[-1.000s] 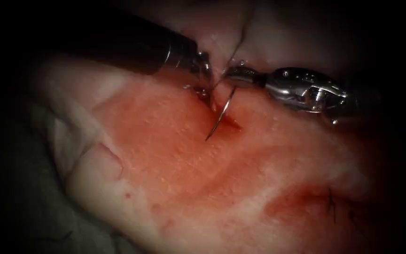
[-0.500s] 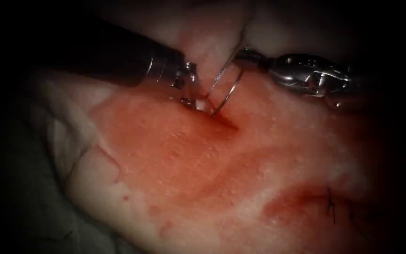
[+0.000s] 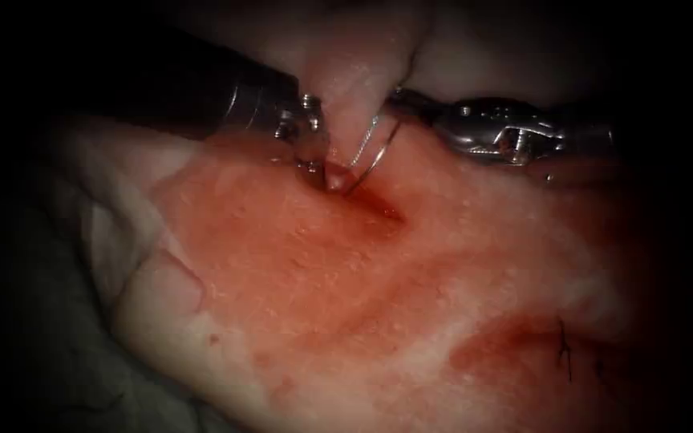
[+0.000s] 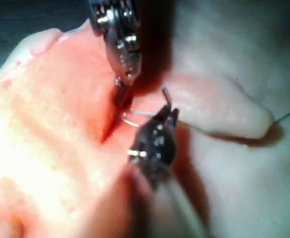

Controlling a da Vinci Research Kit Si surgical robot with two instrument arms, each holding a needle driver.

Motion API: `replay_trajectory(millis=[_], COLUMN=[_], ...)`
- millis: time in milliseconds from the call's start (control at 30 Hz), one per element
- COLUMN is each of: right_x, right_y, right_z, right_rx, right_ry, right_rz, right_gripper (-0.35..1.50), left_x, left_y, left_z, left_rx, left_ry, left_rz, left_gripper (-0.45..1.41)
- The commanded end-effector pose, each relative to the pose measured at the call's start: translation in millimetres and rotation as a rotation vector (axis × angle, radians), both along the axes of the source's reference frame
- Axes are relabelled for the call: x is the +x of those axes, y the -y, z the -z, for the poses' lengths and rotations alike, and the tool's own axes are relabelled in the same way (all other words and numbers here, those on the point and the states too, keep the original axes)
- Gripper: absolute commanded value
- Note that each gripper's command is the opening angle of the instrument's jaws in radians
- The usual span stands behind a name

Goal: Wound Closure

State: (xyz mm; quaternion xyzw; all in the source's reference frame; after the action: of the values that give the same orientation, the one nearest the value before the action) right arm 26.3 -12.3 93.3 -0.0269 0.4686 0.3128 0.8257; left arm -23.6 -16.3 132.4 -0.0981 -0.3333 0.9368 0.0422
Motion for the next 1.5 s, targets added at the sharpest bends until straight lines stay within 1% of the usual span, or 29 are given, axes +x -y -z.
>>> replay_trajectory(millis=[33, 133, 267, 433, 533, 633, 700, 800, 900, 1067, 1233, 1433, 1500], right_x=[1.1, 1.6, 1.4, 1.5, 1.7, 1.6, 1.5, 1.3, 1.2, 1.2, 1.7, 2.4, 2.8], right_y=[0.2, 0.0, -0.1, 0.6, 0.9, 0.7, 0.6, 0.5, 0.6, 0.5, 0.9, 1.5, 1.7], right_z=[-0.5, -0.5, -0.7, -0.9, -0.9, -0.8, -0.7, -0.4, -0.2, -0.1, -0.2, -0.1, -0.1], right_rx=[-0.013, -0.053, -0.096, -0.113, -0.141, -0.173, -0.190, -0.228, -0.257, -0.273, -0.281, -0.284, -0.284], right_ry=[0.010, 0.041, 0.074, 0.082, 0.095, 0.109, 0.118, 0.136, 0.153, 0.172, 0.176, 0.178, 0.173], right_rz=[-0.001, 0.009, 0.016, 0.014, 0.015, -0.006, -0.016, -0.023, -0.023, -0.025, -0.026, -0.023, -0.019], right_gripper=[-0.35, -0.35, -0.35, -0.35, -0.35, -0.35, -0.35, -0.35, -0.35, -0.35, -0.35, -0.35, -0.35], left_x=[-0.4, -0.3, -0.1, 0.2, 0.4, 0.4, 0.3, 0.1, -0.1, 0.0, 1.0, 2.1, 2.2], left_y=[0.2, 0.1, 0.5, 1.4, 1.8, 2.5, 3.0, 4.0, 5.2, 6.3, 7.0, 7.6, 7.8], left_z=[-0.1, 1.1, 2.7, 5.0, 6.3, 7.4, 7.4, 6.8, 5.7, 3.2, 0.2, -1.9, -2.7], left_rx=[-0.005, -0.018, -0.029, -0.042, -0.053, -0.058, -0.062, -0.078, -0.073, -0.073, -0.062, -0.044, -0.030], left_ry=[0.003, 0.014, 0.030, 0.053, 0.066, 0.085, 0.093, 0.112, 0.124, 0.143, 0.138, 0.136, 0.150], left_rz=[0.001, 0.009, 0.017, 0.029, 0.039, 0.053, 0.060, 0.077, 0.079, 0.081, 0.104, 0.113, 0.120], left_gripper=[-0.28, -0.27, -0.25, -0.20, -0.20, -0.21, -0.23, -0.28, -0.28, -0.30, -0.30, -0.30, -0.30])
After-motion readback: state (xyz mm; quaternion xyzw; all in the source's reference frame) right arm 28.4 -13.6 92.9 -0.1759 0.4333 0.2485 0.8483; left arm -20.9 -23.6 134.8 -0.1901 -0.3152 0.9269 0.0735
